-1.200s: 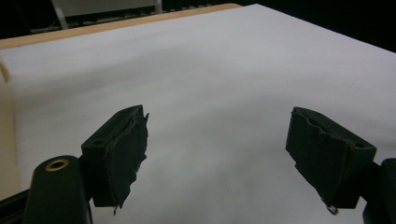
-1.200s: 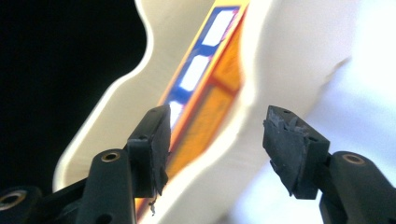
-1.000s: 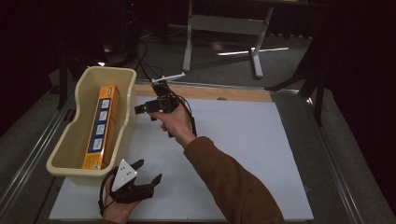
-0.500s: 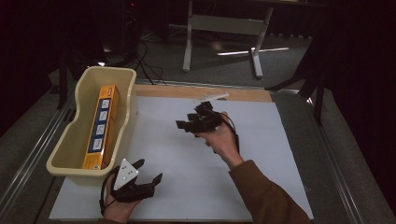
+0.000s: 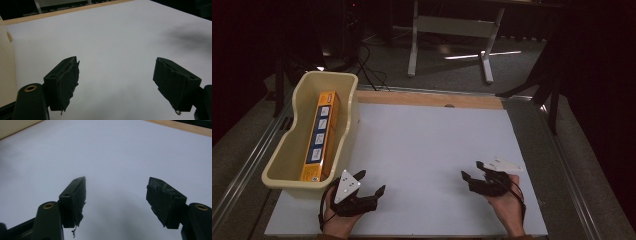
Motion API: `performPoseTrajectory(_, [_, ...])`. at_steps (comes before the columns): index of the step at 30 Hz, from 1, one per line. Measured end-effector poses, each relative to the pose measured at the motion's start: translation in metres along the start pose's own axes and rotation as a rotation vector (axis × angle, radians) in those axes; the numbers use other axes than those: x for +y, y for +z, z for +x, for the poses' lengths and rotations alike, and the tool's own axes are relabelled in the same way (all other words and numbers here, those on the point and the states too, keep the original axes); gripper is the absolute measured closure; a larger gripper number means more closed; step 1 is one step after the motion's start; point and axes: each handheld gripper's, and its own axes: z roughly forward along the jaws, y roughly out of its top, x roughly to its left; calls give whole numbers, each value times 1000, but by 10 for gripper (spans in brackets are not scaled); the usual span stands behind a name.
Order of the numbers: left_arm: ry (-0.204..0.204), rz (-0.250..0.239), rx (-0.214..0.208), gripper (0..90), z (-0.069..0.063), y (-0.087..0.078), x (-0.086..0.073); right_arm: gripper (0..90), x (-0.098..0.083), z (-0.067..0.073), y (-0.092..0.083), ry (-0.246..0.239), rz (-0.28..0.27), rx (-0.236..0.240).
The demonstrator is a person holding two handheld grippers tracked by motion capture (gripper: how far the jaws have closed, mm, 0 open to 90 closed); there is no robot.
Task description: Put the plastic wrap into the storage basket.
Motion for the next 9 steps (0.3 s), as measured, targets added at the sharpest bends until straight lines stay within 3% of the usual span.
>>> performPoseTrajectory(5, [11, -3, 1, 204, -2, 0, 1, 294, -24, -11, -14, 20, -58, -22])
performPoseTrajectory(9, [9, -5, 0, 204, -1, 0, 2, 272, -27, -13, -11, 8, -57, -20])
